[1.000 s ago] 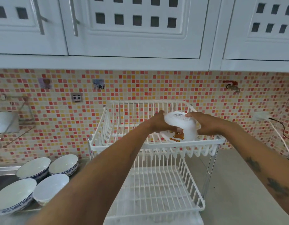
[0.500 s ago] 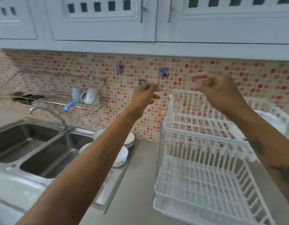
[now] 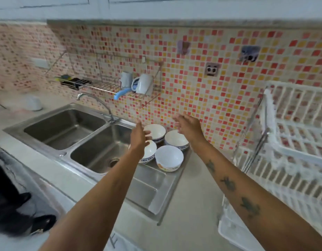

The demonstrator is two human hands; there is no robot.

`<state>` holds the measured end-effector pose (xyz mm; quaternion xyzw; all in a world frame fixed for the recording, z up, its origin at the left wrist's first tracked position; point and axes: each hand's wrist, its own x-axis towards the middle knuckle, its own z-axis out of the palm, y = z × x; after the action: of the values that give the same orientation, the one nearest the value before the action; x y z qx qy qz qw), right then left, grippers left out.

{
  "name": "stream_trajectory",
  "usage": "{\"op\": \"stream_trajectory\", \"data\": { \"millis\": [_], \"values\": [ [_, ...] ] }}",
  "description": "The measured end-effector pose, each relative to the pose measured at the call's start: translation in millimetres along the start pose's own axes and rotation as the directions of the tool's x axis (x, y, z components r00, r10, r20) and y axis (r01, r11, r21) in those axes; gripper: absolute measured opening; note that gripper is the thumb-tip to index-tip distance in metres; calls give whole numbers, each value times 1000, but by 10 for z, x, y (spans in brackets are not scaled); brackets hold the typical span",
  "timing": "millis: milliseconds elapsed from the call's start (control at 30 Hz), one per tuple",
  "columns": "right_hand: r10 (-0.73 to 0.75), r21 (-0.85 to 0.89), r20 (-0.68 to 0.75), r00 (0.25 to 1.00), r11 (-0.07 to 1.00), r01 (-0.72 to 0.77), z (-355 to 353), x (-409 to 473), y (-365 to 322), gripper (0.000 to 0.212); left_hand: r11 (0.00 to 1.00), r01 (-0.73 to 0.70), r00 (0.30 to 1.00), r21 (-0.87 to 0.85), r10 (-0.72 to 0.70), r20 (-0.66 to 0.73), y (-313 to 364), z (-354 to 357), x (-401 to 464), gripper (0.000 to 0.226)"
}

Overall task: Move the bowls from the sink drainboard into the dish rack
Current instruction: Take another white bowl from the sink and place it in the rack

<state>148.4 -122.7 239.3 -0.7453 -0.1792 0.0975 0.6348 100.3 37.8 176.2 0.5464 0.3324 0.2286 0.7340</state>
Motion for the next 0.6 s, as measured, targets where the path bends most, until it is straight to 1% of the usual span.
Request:
{"op": "stream_trajectory", "data": {
  "millis": [67, 133, 200, 300, 367, 400, 467, 500, 567, 600],
  "values": [
    [126, 92, -64, 990, 989, -120, 71, 163, 303, 29, 998, 57, 998, 9, -57, -6, -264, -132, 188, 57],
    [204, 141, -123, 971, 972, -187, 112, 335, 571, 19, 993, 117, 993, -12, -117, -31, -522, -198, 358, 64],
    [265, 167, -167, 950, 957, -237, 137, 498, 821, 16, 984, 175, 982, -25, -176, -62, -730, -216, 499, 69],
    [343, 142, -225, 912, 938, -317, 126, 739, 1292, 15, 964, 265, 964, -15, -265, -33, -988, -173, 630, 67],
    [403, 92, -236, 884, 915, -393, 127, 827, 1590, 18, 952, 305, 952, 3, -305, -2, -1138, -116, 685, 56],
    [437, 78, -238, 867, 899, -431, 128, 856, 1711, 19, 948, 317, 948, 2, -317, 4, -1203, -84, 709, 52],
    [484, 86, -257, 836, 873, -479, 150, 894, 1890, 21, 942, 335, 942, 2, -334, -33, -1325, -10, 763, 54],
    [499, 90, -270, 823, 865, -495, 166, 908, 1938, 22, 941, 339, 940, 8, -338, -55, -1458, 24, 822, 61],
    [527, 86, -284, 801, 846, -526, 194, 955, 2060, 24, 953, 299, 951, 56, -292, -101, -1668, 91, 871, 84],
    [531, 87, -283, 799, 843, -530, 209, 980, 2118, 28, 962, 261, 963, 82, -254, -89, -1679, 120, 820, 83]
  ]
}}
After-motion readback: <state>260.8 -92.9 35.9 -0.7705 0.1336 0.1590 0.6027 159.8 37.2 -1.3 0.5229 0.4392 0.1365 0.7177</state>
